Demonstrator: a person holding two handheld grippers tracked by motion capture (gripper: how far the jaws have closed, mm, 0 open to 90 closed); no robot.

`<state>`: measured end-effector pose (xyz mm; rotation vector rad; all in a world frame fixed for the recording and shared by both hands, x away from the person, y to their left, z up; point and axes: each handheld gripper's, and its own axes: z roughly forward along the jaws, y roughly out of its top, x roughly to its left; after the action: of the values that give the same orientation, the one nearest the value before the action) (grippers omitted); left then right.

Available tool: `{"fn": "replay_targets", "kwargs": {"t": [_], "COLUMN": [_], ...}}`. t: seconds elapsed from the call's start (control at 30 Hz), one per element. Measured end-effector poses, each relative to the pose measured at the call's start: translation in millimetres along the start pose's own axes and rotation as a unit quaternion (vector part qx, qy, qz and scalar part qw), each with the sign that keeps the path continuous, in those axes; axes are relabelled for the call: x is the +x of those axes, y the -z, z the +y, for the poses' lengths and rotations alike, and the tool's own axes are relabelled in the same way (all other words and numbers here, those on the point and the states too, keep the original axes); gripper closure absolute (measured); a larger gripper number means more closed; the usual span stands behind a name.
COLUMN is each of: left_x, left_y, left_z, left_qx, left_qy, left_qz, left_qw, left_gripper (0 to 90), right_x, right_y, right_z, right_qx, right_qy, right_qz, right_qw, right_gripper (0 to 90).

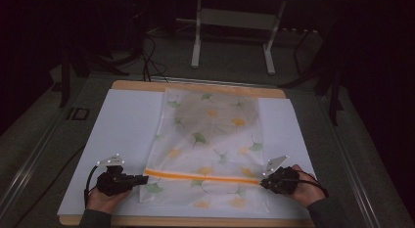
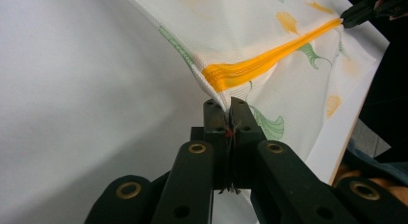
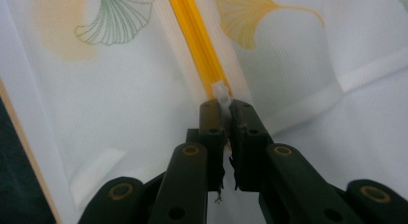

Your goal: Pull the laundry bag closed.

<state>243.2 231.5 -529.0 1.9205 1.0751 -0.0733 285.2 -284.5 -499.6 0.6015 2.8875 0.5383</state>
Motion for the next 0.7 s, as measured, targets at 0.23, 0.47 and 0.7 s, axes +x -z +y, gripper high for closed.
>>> {"fn": "replay_targets", "kwargs": {"t": [0.23, 0.47, 0.7], "left_x": [-4.9, -9.5, -7.4], "left_y": [-4.1, -9.1, -5.2], "left_z": [-2.0, -3.5, -4.4], "left_qx": [0.011, 0.03, 0.026], "left_qy": [-0.004, -0.01, -0.011], "left_qz": [-0.001, -0.002, 0.015], "left_qw": [0.9999, 0.9995, 0.9995], "left_gripper": [88.5, 88.0, 73.8], "right_x": [-2.1, -2.4, -4.0], "right_y": [2.3, 3.9, 4.0], "right_z": [-6.9, -11.3, -16.6], "right_qx": [-0.006, -0.01, -0.039], "right_qy": [-0.009, -0.019, -0.045], "right_qz": [0.001, -0.001, 0.005], "right_qw": [0.9999, 0.9998, 0.9982], "right_gripper": [84.4, 84.1, 75.6]}}
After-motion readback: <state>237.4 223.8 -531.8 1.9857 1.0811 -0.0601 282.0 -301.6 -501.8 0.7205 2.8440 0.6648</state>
